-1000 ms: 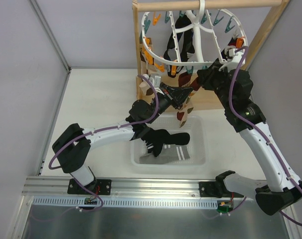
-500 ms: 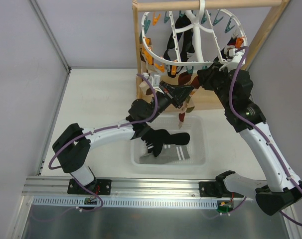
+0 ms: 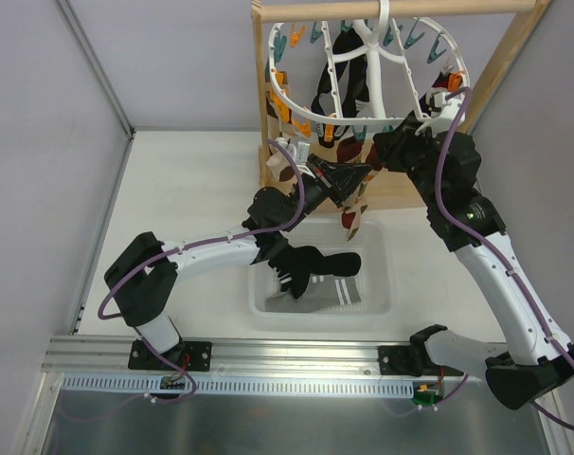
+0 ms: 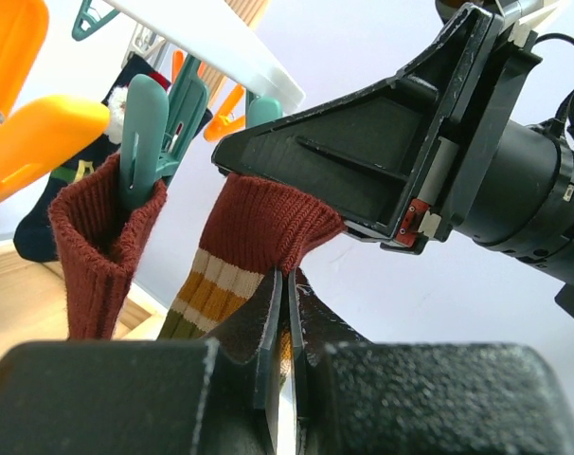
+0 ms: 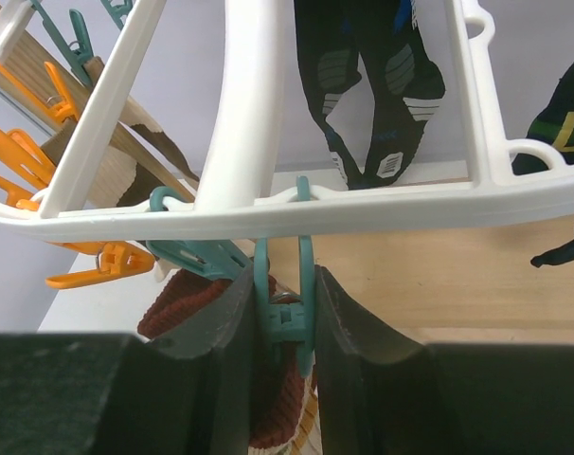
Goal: Clip the socks to the hanger
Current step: Clamp the sock onto the hanger.
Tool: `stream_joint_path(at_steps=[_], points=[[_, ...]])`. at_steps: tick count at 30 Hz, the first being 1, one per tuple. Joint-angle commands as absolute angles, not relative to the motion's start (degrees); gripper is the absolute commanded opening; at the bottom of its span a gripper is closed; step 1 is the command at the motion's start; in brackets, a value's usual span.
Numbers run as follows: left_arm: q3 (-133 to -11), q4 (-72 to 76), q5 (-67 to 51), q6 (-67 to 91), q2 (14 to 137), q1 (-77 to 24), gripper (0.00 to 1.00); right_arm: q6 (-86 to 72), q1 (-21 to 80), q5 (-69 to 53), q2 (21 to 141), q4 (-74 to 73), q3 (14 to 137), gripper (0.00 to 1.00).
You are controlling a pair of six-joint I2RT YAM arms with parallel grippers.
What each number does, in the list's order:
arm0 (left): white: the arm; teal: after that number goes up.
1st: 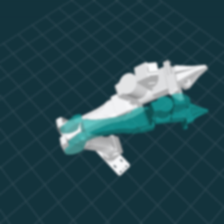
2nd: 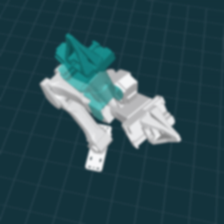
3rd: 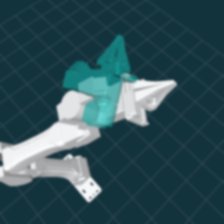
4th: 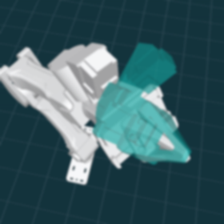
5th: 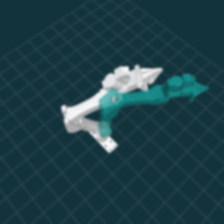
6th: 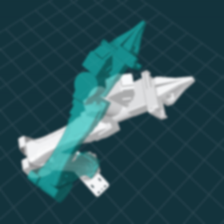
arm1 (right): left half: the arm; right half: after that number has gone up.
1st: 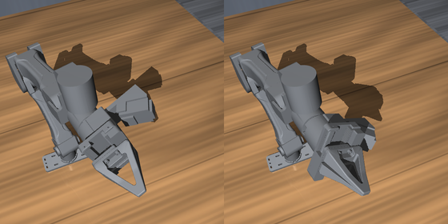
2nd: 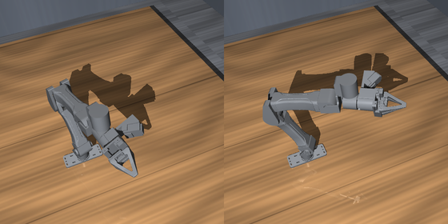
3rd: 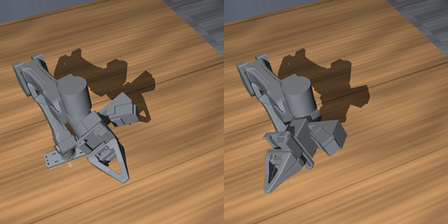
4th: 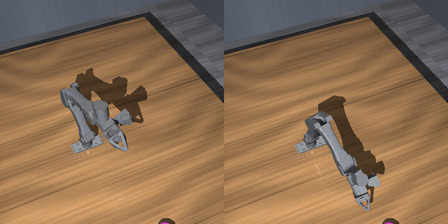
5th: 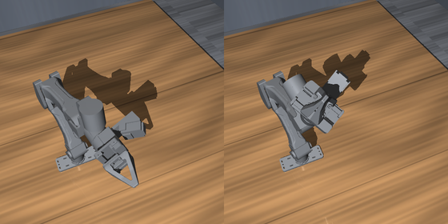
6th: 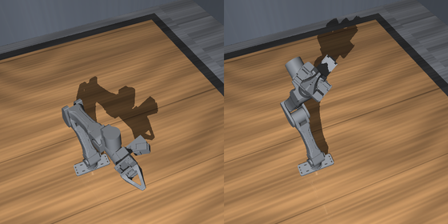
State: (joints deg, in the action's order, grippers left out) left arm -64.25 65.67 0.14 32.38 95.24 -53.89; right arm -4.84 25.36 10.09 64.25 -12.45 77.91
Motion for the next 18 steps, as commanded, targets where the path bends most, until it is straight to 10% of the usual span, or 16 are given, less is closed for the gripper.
stream_joint_path(at_steps=[1,7,18], points=[[-66.4,70.0,-1.1,33.0,94.5,-53.2,0.00,-5.7,25.0,12.0,64.2,-16.8,79.8,0.03],[-66.1,70.0,-1.0,32.3,93.6,-53.0,0.00,-5.3,25.0,12.1,64.9,-18.2,80.9,0.07],[-65.8,70.4,-1.0,32.5,93.4,-52.7,0.00,-3.3,25.0,12.1,64.6,-21.2,83.7,0.69]])
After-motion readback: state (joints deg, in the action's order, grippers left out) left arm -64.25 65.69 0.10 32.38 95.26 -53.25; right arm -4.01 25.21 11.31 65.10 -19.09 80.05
